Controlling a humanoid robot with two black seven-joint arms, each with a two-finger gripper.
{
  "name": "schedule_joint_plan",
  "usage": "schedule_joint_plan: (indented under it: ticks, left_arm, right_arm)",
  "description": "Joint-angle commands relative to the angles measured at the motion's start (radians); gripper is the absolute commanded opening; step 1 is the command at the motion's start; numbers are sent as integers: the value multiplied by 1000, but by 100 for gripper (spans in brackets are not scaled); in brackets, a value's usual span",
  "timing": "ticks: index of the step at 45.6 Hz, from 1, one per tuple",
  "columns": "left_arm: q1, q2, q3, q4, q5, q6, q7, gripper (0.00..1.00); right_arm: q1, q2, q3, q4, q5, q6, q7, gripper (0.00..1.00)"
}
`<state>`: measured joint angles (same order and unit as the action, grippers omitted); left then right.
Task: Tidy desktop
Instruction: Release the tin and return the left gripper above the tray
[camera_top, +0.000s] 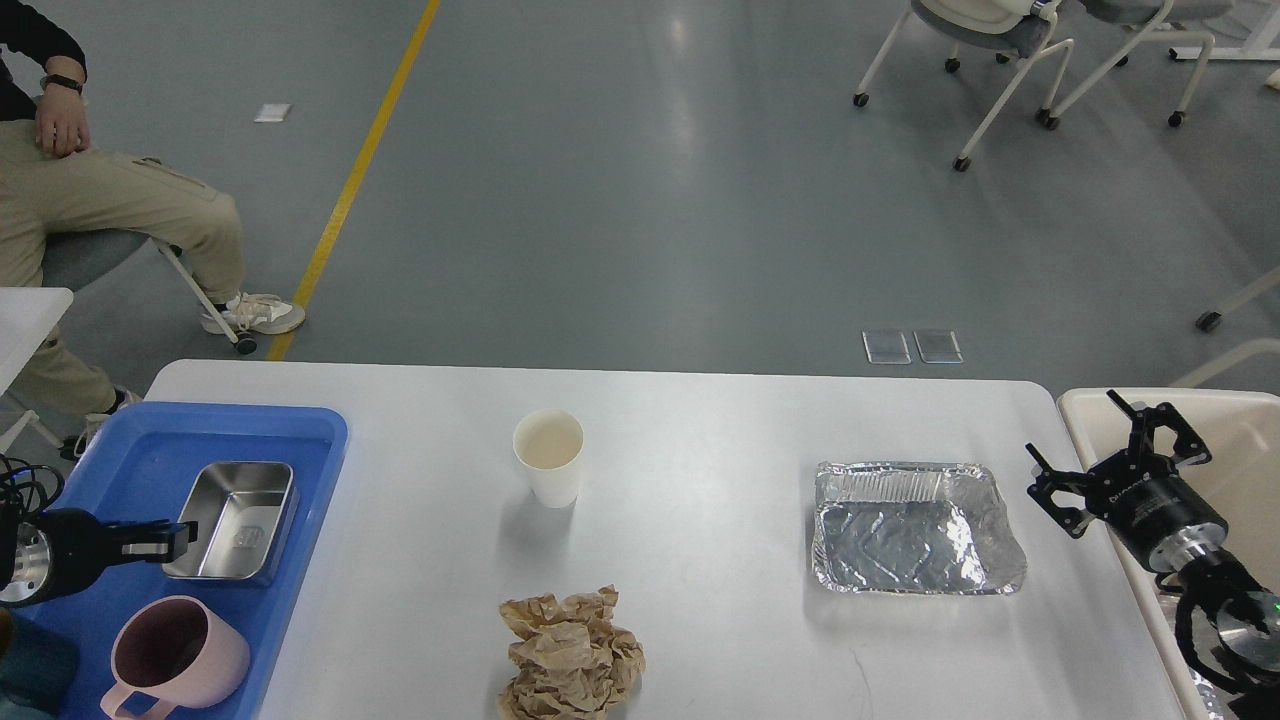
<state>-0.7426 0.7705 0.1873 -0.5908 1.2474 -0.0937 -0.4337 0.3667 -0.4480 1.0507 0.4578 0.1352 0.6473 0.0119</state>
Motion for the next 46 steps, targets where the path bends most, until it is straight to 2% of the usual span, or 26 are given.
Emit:
schedule_joint_plan:
  ticks: [1, 2, 4, 12, 17, 23, 29, 33, 38, 44, 46]
  left_arm:
    - [-6, 3, -14, -1, -75, -3, -3, 78]
    - [-7, 4, -22, -1, -100, -3, -3, 86]
    - [-7, 4, -40, -1, -152, -8, -5, 92]
    - [-14, 13, -110, -4, -302, -9, -16, 93]
    - [-11, 38, -239, -15, -394, -30, -17, 94]
    - [0, 70, -445, -15, -494, -98, -16, 94]
    - [55, 72, -646, -17, -640, -132, -19, 95]
    - [91, 75, -709, -15, -669, -141, -34, 96]
    - [98, 78, -721, -14, -680, -155, -72, 97]
    - [132, 69, -726, -6, -727, -169, -169, 97]
    - [149, 69, -729, -7, -753, -201, -184, 97]
  right_arm:
    - [0, 0, 0, -1, -6, -2, 0, 100]
    - [0, 0, 2, -1, -6, -2, 0, 100]
    - [0, 2, 0, -1, -6, -2, 0, 100]
    - [0, 3, 0, -1, -8, -6, 0, 100]
    - [1, 2, 2, -1, -17, -8, 0, 100]
    - [1, 2, 2, -1, -23, -9, 0, 100]
    - [1, 2, 0, -1, -23, -9, 0, 100]
    - [3, 2, 0, -1, -23, -11, 0, 100]
    - [3, 0, 0, -1, -23, -9, 0, 100]
    - [3, 0, 0, -1, -23, -11, 0, 100]
    - [3, 2, 0, -1, -23, -11, 0, 100]
